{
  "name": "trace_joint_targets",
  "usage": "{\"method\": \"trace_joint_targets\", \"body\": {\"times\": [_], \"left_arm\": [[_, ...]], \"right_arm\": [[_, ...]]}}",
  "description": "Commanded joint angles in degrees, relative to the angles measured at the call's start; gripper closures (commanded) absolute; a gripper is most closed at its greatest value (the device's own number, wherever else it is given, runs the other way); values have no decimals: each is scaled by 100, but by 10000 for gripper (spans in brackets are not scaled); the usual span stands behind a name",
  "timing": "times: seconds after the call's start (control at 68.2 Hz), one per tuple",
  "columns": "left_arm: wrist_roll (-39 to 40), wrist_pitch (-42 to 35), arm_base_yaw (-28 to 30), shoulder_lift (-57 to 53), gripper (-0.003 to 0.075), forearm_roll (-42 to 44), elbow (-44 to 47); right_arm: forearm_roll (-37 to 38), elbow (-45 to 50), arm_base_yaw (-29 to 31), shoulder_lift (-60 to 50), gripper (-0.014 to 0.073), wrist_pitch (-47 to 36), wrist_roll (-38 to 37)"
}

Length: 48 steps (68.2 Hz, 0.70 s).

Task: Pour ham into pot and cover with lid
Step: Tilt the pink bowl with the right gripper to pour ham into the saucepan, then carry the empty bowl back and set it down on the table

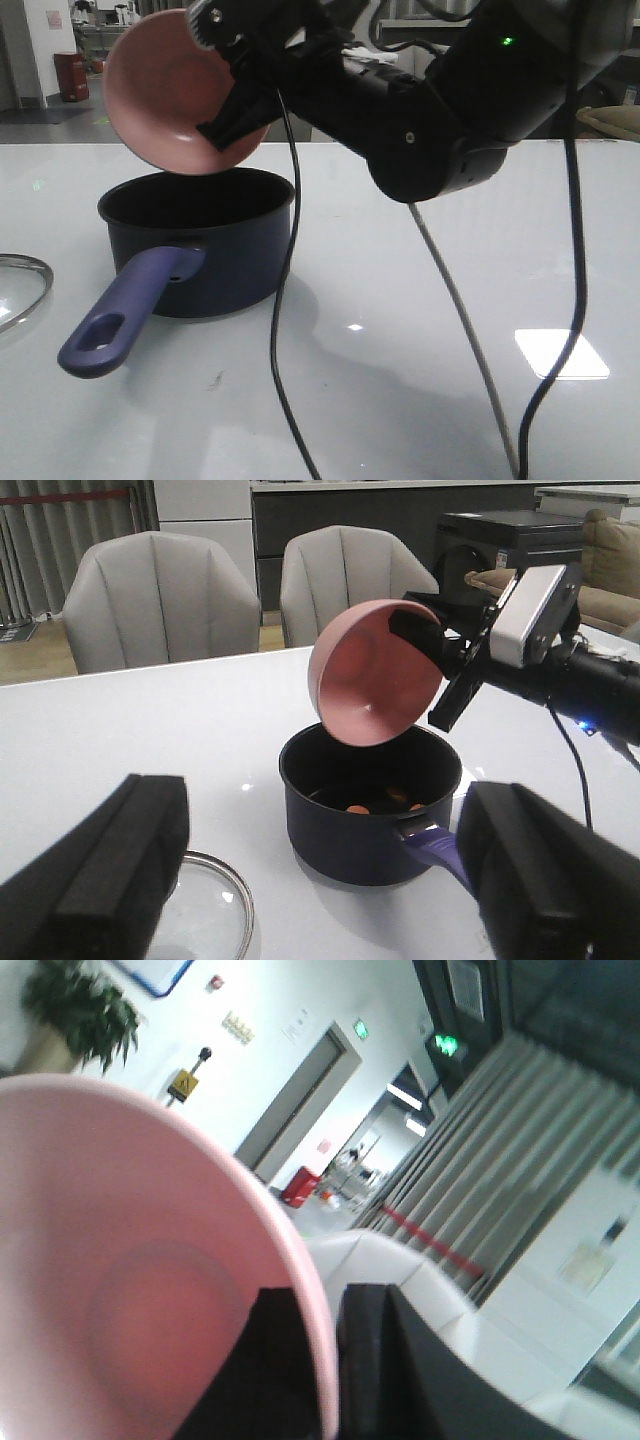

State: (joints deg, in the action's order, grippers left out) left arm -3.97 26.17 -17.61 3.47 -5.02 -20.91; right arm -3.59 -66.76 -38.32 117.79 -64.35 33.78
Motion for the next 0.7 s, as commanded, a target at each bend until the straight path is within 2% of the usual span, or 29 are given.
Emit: {"method": "trace_joint_targets", "body": {"times": [0.0,0.176,0.337,0.381,0.557,0.689], "left_arm": [[7,-438,-51,59,137,-70,-155],[7,-438,-51,59,137,-70,-155],[7,-438,-51,59,137,-70,-155],[7,-438,-51,59,137,-70,-155],[7,-438,-51,59,137,-70,-155],[7,-438,-51,59,137,-70,-155]], "right_arm": [[-156,-171,11,-610,456,-377,-1201],[-210,-171,11,-1181,456,1221,-1876],[-932,-171,29,-1909,456,3193,-1979],[-1074,-171,53,-2034,456,3517,-1979],[-1377,-171,447,-2782,456,5714,-1979],[-1438,-171,975,-3062,456,6924,-1984]]}}
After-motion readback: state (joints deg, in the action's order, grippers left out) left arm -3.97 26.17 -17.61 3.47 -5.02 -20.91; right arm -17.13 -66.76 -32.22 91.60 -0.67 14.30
